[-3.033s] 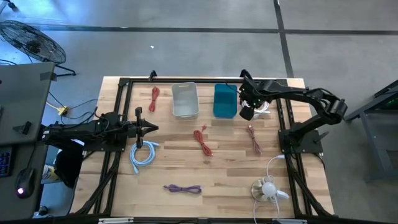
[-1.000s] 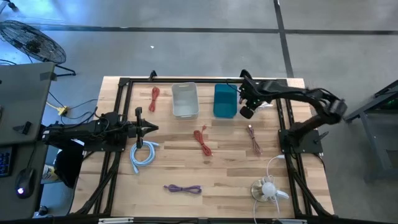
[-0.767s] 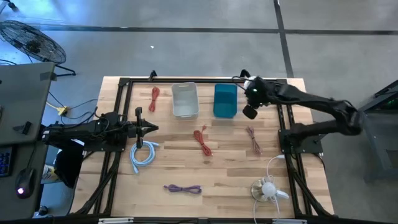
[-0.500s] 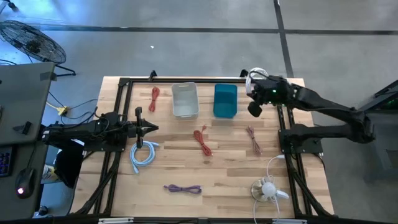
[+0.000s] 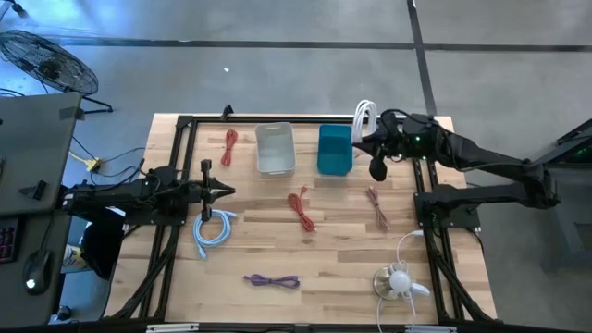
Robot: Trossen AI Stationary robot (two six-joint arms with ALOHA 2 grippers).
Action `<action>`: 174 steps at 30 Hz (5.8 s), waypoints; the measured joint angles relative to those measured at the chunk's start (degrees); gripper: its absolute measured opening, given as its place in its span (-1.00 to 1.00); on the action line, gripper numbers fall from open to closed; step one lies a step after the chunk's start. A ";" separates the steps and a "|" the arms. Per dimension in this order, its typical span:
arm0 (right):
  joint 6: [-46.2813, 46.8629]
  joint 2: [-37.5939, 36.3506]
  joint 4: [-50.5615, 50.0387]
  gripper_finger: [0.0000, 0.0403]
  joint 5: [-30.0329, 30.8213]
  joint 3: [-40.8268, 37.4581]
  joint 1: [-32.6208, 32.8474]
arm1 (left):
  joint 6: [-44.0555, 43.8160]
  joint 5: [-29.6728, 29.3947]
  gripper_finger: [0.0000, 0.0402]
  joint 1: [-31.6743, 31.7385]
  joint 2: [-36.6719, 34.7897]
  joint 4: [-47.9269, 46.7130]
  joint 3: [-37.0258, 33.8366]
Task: Pick & Place USB Port
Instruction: Put the white HDMI cable into the gray bin
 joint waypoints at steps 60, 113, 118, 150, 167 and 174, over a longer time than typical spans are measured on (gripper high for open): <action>-11.07 15.41 19.06 -0.96 -32.72 0.00 17.27 | -6.24 5.52 0.22 0.02 53.78 2.32 41.29; -19.86 35.56 8.34 -0.96 -30.35 21.40 22.67 | 0.51 20.36 -0.84 4.90 71.00 6.57 51.34; -20.09 35.52 7.84 -0.96 -27.11 21.40 22.65 | -0.02 17.35 -0.84 4.87 71.00 6.08 51.30; -13.51 19.25 -4.97 -0.28 15.72 21.40 26.74 | 0.51 -23.15 -0.84 6.04 63.03 -11.48 51.25; -13.98 19.41 -7.12 -0.34 17.39 20.55 26.50 | 8.72 -21.67 -0.84 19.05 70.45 -18.48 51.26; -13.69 19.43 -7.57 -0.34 17.38 20.55 26.50 | 18.89 -14.31 -0.84 23.21 73.76 -19.44 51.28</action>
